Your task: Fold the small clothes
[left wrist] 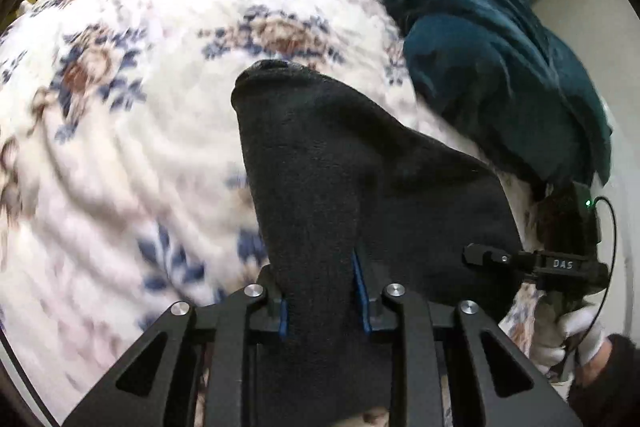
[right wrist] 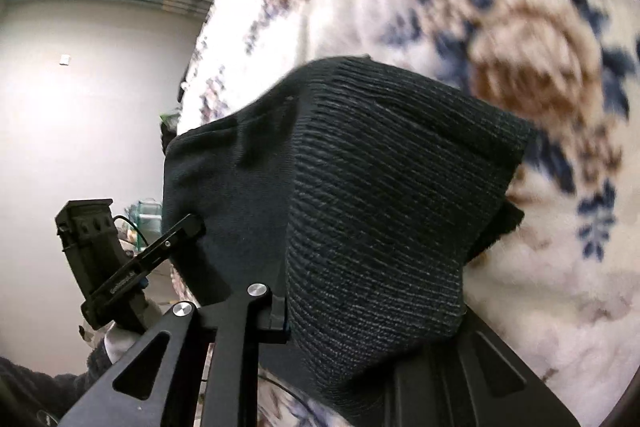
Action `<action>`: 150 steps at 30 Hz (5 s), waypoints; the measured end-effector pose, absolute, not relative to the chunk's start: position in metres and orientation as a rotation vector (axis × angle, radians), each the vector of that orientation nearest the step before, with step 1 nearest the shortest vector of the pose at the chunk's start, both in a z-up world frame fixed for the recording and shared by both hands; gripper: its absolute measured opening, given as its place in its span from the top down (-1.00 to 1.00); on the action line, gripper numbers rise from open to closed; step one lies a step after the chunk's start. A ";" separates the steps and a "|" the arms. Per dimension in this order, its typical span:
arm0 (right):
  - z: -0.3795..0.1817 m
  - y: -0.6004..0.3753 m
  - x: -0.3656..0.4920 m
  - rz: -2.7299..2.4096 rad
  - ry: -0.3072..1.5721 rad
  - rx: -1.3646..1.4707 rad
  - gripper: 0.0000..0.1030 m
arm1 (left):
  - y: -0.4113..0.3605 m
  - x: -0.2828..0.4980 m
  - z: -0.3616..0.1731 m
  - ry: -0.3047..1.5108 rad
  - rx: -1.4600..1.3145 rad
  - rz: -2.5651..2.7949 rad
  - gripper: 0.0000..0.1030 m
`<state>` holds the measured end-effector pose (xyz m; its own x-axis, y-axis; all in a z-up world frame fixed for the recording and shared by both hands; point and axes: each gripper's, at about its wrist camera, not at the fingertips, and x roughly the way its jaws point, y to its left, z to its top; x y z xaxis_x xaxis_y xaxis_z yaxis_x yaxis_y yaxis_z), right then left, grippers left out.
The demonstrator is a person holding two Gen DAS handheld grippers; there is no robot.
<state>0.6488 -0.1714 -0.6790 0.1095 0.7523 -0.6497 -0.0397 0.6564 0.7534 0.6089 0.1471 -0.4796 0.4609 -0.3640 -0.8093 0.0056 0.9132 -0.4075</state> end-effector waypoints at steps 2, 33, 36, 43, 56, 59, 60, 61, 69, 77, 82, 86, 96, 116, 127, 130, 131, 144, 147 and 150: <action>-0.666 -0.170 0.662 0.651 1.317 0.685 0.62 | 0.155 0.632 -0.468 1.065 -0.363 -0.245 0.59; -0.656 -0.099 0.830 0.046 1.285 -0.011 -0.75 | 0.195 0.781 -0.582 1.246 -0.138 0.016 -0.89; -0.685 -0.109 0.816 -0.013 1.351 -0.030 -0.77 | 0.206 0.768 -0.584 1.239 -0.209 0.021 -0.92; -0.659 -0.122 0.803 -0.095 1.303 0.022 -0.99 | 0.186 0.730 -0.514 1.119 -0.121 0.068 -0.91; -0.473 -0.083 0.667 -0.172 1.058 -0.013 -1.00 | 0.146 0.622 -0.362 1.000 -0.048 0.097 -0.91; -0.436 -0.077 0.638 -0.168 1.033 -0.025 -1.00 | 0.140 0.593 -0.329 0.976 -0.043 0.085 -0.91; -0.420 -0.075 0.623 -0.169 1.022 -0.028 -1.00 | 0.138 0.584 -0.320 0.968 -0.039 0.083 -0.91; -0.402 -0.073 0.608 -0.165 1.008 -0.026 -1.00 | 0.137 0.578 -0.312 0.961 -0.038 0.074 -0.91; -0.294 -0.077 0.519 -0.175 0.911 -0.025 -1.00 | 0.126 0.499 -0.225 0.907 -0.015 0.053 -0.91; -0.195 -0.074 0.425 -0.124 0.843 -0.004 -1.00 | 0.127 0.429 -0.146 0.828 -0.006 0.063 -0.91; -0.141 -0.074 0.378 -0.100 0.806 0.011 -1.00 | 0.126 0.396 -0.117 0.810 -0.010 0.052 -0.91; -0.104 -0.070 0.340 -0.076 0.778 0.004 -1.00 | 0.125 0.375 -0.103 0.792 -0.010 0.063 -0.91; -0.054 -0.073 0.286 -0.056 0.724 -0.014 -1.00 | 0.126 0.343 -0.077 0.740 -0.015 0.082 -0.91; -0.029 -0.082 0.260 -0.003 0.677 -0.012 -1.00 | 0.119 0.320 -0.060 0.690 -0.011 0.105 -1.00; -0.024 -0.081 0.259 0.006 0.676 -0.012 -1.00 | 0.117 0.311 -0.056 0.694 -0.010 0.115 -1.00; -0.024 -0.083 0.260 0.008 0.675 -0.011 -1.00 | 0.117 0.311 -0.055 0.688 -0.009 0.115 -1.00; -0.025 -0.082 0.260 0.007 0.675 -0.013 -1.00 | 0.116 0.310 -0.054 0.687 -0.008 0.119 -1.00; -0.026 -0.081 0.258 0.006 0.676 -0.015 -1.00 | 0.110 0.310 -0.047 0.678 -0.001 0.134 -1.00; -0.027 -0.081 0.258 0.007 0.676 -0.016 -1.00 | 0.108 0.311 -0.050 0.685 -0.006 0.137 -1.00; -0.027 -0.081 0.258 0.005 0.677 -0.015 -1.00 | 0.108 0.311 -0.050 0.686 -0.010 0.142 -1.00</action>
